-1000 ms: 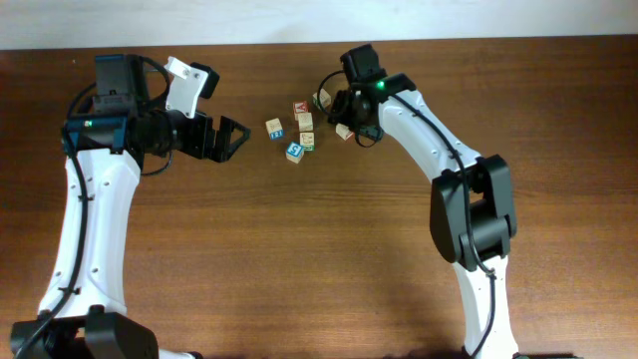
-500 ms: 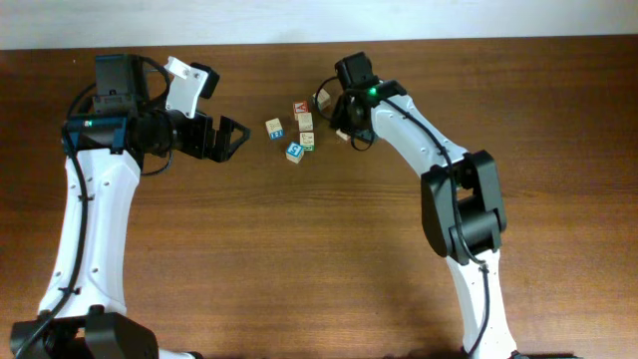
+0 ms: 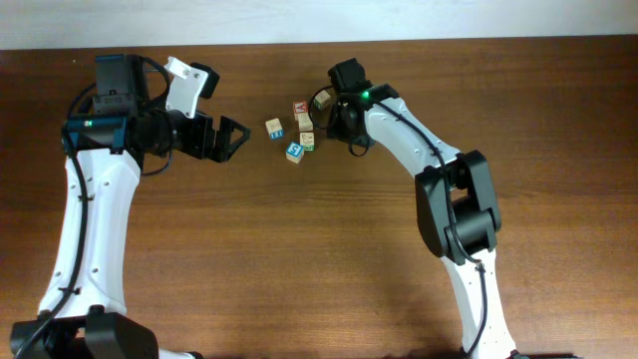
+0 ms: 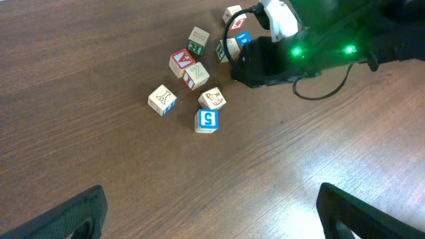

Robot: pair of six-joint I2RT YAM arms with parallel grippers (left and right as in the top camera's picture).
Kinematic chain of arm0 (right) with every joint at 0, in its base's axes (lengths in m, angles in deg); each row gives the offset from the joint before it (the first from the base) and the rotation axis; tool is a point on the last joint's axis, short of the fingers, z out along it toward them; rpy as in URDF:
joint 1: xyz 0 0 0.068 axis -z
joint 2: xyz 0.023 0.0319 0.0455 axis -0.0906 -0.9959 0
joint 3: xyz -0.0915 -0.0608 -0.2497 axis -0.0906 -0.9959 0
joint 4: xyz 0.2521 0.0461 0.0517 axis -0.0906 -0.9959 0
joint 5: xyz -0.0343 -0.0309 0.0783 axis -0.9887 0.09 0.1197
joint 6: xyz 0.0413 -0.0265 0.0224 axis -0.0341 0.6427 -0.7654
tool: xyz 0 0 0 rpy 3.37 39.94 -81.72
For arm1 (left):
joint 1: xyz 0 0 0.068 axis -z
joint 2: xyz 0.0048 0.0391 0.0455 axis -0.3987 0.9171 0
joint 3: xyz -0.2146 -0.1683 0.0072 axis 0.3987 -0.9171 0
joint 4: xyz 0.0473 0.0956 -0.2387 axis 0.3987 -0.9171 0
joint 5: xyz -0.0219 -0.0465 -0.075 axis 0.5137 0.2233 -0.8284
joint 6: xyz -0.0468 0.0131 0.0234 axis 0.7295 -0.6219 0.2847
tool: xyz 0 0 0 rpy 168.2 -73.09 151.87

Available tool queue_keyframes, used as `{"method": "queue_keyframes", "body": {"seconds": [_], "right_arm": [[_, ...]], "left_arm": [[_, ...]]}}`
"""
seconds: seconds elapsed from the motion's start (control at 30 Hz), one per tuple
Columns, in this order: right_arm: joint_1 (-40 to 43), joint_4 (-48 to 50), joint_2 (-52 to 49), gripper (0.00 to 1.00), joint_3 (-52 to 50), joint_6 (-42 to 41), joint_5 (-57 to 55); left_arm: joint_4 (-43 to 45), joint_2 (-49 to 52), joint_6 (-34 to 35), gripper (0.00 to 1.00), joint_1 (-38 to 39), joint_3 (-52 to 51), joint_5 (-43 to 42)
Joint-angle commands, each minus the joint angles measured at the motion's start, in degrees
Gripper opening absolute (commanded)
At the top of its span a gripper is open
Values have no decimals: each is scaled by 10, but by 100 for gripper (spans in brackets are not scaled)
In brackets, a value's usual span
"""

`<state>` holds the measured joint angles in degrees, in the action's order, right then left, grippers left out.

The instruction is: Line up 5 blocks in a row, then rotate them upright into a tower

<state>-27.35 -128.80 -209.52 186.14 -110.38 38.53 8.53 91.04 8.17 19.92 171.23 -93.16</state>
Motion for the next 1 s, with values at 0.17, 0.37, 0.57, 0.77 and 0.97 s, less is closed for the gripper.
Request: {"method": "queue_keyframes", "body": {"seconds": [0.17, 0.37, 0.57, 0.77, 0.97], "right_arm": [[30, -5, 17, 52, 9, 206, 36], [31, 21, 13, 50, 9, 255, 31], [30, 26, 14, 45, 9, 244, 34], [31, 11, 19, 32, 10, 219, 34], [31, -40, 51, 30, 33, 219, 34]], "left_arm": [[1, 3, -5, 99, -3, 12, -10], [1, 3, -5, 99, -3, 12, -10], [1, 3, -5, 99, -3, 12, -10], [1, 3, -5, 99, -3, 12, -10], [1, 3, -5, 99, -3, 12, -10]]}}
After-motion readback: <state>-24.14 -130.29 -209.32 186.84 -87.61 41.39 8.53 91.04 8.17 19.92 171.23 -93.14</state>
